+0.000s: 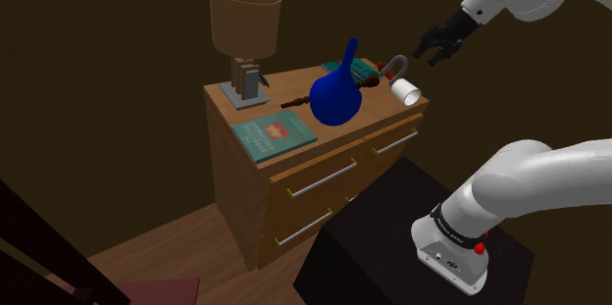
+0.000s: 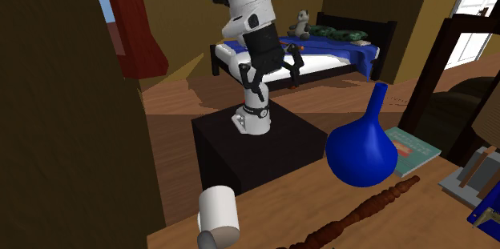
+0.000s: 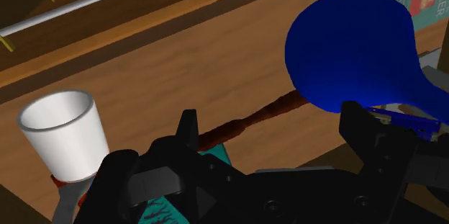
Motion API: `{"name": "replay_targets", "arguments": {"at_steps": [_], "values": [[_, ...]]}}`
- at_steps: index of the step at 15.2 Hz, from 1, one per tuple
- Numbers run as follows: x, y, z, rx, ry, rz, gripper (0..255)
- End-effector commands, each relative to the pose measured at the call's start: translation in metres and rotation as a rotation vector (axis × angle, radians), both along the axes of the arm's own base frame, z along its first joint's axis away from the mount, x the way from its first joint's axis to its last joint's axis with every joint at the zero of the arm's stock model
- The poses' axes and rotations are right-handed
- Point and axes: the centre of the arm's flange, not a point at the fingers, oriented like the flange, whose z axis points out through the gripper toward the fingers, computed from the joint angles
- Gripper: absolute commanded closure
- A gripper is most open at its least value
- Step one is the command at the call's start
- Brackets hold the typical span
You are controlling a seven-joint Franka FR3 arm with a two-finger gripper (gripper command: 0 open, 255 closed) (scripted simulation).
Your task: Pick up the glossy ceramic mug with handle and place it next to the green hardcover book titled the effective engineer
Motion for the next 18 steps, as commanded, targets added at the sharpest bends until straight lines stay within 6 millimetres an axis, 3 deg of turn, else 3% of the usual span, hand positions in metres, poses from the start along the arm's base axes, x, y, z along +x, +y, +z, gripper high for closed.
{"name": "replay_targets", "arguments": {"at_steps": [1,18], "values": [[0.0,-0.024,-0.016,0.023,-0.009,-0.023,0],[-0.032,-0.215,-0.17,0.231,-0.077,-0.217,0]]}}
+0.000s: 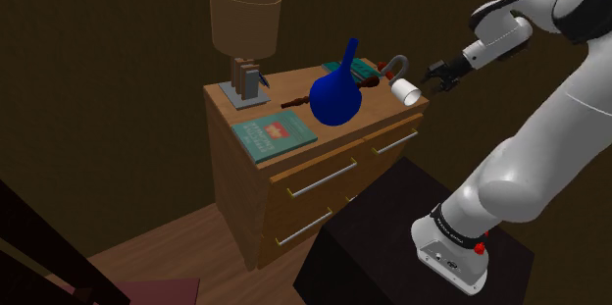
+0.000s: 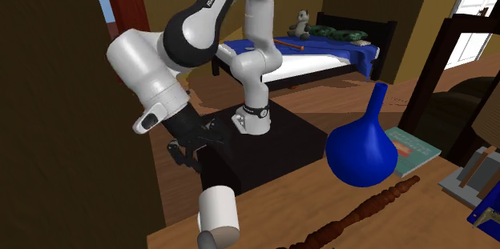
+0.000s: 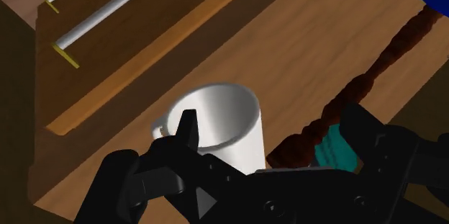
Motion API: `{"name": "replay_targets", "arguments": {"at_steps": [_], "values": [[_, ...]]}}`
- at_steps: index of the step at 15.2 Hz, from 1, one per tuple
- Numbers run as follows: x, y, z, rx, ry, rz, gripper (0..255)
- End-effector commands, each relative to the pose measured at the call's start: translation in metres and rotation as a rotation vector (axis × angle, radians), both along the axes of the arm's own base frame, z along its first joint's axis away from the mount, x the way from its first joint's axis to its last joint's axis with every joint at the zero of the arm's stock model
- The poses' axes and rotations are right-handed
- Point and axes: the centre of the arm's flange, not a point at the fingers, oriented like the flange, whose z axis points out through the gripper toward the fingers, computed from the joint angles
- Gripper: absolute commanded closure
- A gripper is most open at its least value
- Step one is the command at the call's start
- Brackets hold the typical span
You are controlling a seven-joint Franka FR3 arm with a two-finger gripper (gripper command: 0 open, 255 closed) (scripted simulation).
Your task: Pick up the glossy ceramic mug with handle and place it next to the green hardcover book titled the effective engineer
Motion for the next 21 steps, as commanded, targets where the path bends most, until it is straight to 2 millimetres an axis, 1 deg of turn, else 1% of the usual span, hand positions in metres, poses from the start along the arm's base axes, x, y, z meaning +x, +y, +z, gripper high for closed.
{"name": "replay_targets", "arguments": {"at_steps": [1,6,14,21], "values": [[-0.006,-0.021,-0.02,0.021,-0.019,-0.023,0],[-0.02,-0.067,-0.072,0.08,-0.038,-0.079,0],[-0.001,-0.052,-0.104,0.08,-0.038,-0.079,0],[-0.001,-0.052,-0.105,0.08,-0.038,-0.079,0]]}}
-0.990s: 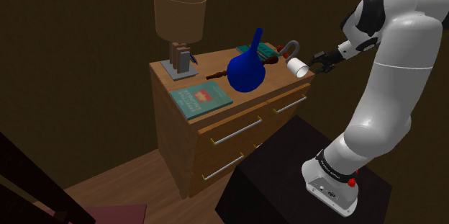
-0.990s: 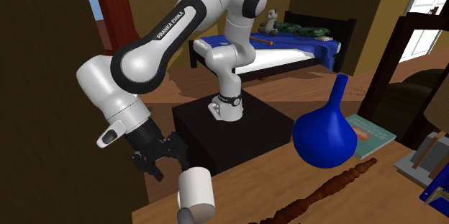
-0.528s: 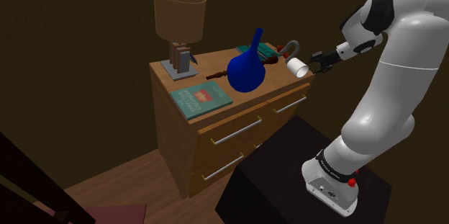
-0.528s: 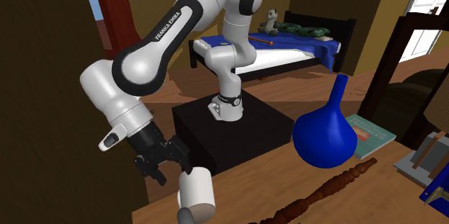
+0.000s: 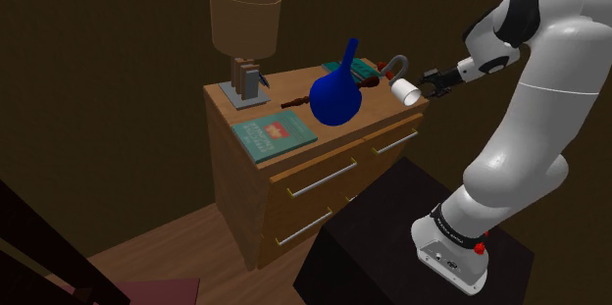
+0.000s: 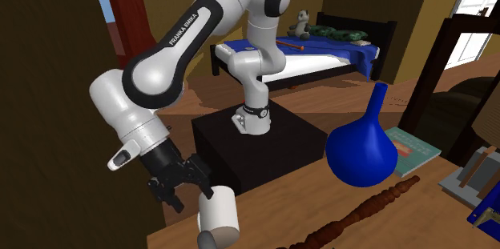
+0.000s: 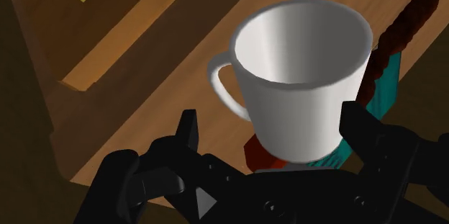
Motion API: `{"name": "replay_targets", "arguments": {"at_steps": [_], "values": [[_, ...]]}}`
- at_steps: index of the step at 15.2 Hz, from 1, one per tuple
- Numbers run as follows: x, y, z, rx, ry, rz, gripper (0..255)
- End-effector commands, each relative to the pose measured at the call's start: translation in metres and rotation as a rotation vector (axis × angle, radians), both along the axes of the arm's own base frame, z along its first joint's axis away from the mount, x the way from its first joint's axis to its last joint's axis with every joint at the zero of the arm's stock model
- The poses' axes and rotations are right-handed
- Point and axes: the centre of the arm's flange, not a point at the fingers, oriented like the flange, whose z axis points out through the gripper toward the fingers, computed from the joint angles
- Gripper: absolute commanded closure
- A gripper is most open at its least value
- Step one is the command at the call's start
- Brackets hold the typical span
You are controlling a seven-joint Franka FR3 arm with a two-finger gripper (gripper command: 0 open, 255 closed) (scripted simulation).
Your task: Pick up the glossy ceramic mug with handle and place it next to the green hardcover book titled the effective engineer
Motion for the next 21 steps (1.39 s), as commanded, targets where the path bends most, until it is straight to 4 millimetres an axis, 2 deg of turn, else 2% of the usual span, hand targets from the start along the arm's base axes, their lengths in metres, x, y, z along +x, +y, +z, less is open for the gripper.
{"name": "replay_targets", "arguments": {"at_steps": [1,2,3,5,6,7,8,9,10,11,21], "values": [[-0.009,0.01,-0.037,0.09,0.099,0.064,0],[-0.022,0.01,-0.036,0.091,0.097,0.064,255],[-0.019,0.006,-0.034,0.091,0.098,0.064,255],[-0.013,0.022,-0.038,0.089,0.099,0.067,255],[-0.001,0.017,-0.035,0.089,0.099,0.066,255],[0.003,0.017,-0.035,0.088,0.1,0.066,255],[0.0,0.015,-0.036,0.089,0.1,0.066,255],[-0.01,0.016,-0.025,0.088,0.1,0.065,255],[-0.003,0.009,-0.026,0.088,0.101,0.063,255],[-0.009,0.01,-0.037,0.09,0.099,0.064,255],[-0.009,0.01,0.016,0.09,0.099,0.064,255]]}}
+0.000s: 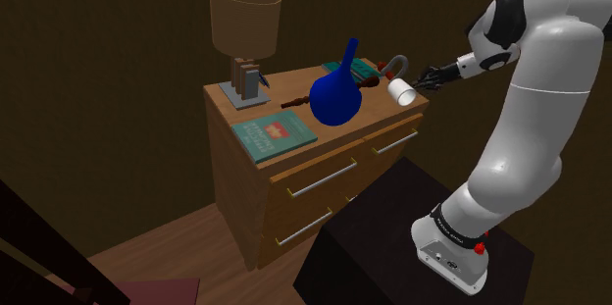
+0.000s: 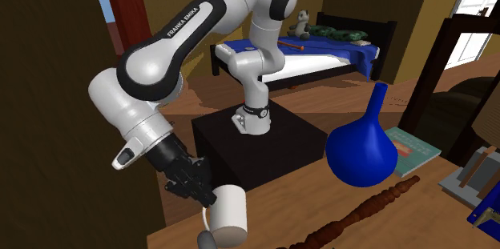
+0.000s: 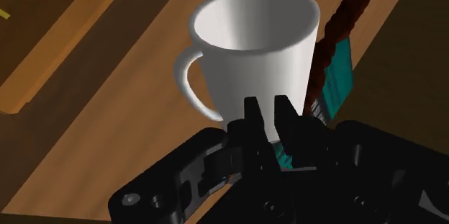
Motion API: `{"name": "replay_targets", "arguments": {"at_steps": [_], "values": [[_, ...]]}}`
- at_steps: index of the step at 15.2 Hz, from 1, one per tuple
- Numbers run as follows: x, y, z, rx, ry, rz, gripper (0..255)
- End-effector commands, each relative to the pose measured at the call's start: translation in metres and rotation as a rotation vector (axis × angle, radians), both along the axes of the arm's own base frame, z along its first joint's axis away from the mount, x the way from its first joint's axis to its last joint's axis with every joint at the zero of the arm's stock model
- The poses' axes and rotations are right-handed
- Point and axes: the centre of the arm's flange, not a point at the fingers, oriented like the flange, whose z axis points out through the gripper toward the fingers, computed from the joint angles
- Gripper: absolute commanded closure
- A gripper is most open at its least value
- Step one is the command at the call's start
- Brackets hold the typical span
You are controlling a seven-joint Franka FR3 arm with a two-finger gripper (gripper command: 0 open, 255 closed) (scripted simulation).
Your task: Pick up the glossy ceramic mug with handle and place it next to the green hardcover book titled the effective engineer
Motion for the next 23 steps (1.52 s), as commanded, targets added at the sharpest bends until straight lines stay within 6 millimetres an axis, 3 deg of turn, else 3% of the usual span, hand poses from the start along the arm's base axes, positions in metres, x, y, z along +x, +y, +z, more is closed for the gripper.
{"name": "replay_targets", "arguments": {"at_steps": [1,3,4,5,8,9,16,23], "values": [[-0.022,0.0,0.007,-0.032,0.157,0.103,255],[-0.022,0.0,0.018,-0.032,0.157,0.103,255],[-0.008,0.006,0.001,0.033,0.04,0.021,255],[-0.008,0.006,0.001,0.033,0.04,0.021,0],[-0.002,0.091,0.028,-0.41,0.347,-0.051,0],[-0.001,0.1,0.029,-0.457,0.38,-0.059,0],[0.012,0.097,-0.009,-0.457,0.38,-0.059,0],[0.012,0.097,-0.009,-0.457,0.38,-0.059,0]]}}
